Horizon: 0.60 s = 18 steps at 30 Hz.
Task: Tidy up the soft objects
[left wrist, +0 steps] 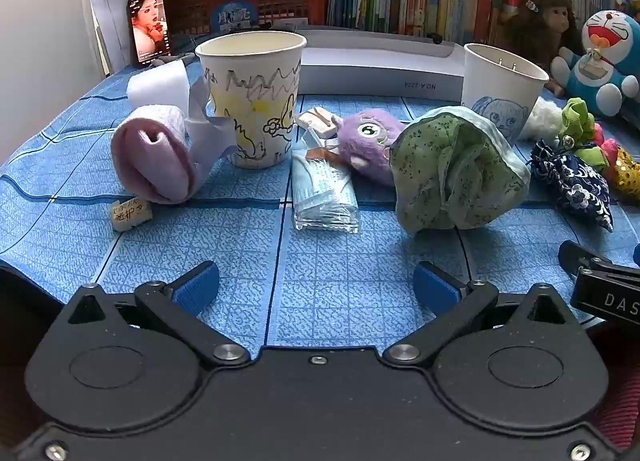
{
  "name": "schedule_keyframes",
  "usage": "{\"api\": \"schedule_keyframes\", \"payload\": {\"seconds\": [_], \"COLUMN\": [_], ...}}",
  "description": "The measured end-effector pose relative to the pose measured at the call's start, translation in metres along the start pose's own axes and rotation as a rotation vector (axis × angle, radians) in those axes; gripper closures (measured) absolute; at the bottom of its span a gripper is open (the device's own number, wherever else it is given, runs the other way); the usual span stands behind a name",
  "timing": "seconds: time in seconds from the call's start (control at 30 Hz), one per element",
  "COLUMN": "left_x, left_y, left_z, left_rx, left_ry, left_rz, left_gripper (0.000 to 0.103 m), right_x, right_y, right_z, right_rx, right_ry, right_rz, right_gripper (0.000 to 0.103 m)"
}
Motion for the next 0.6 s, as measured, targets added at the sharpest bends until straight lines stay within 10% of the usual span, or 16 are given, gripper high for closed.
{"api": "schedule_keyframes", "payload": {"seconds": [0.6], "left_x": [0.0001], "left_y": [0.0001], "left_z": [0.0001], "left_rx": [-0.001], "left_ry": [0.002], "left_rz": [0.001], "left_gripper": [0.0], "right_x": [-0.0004], "right_y": [0.0004], "right_z": [0.0006], "right_rx": [-0.007], "right_ry": [-0.003], "right_rz": [-0.003], "right_gripper": [0.0]}}
Point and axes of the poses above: each gripper's, at about its wrist camera, not at the fingertips, and y roughly the way its jaws point, x to its right, z to its top, the point moved 3 cm from there along y, roughly the way its jaws point, and after that the axes turned 8 degrees about z, right-handed, at the moved point
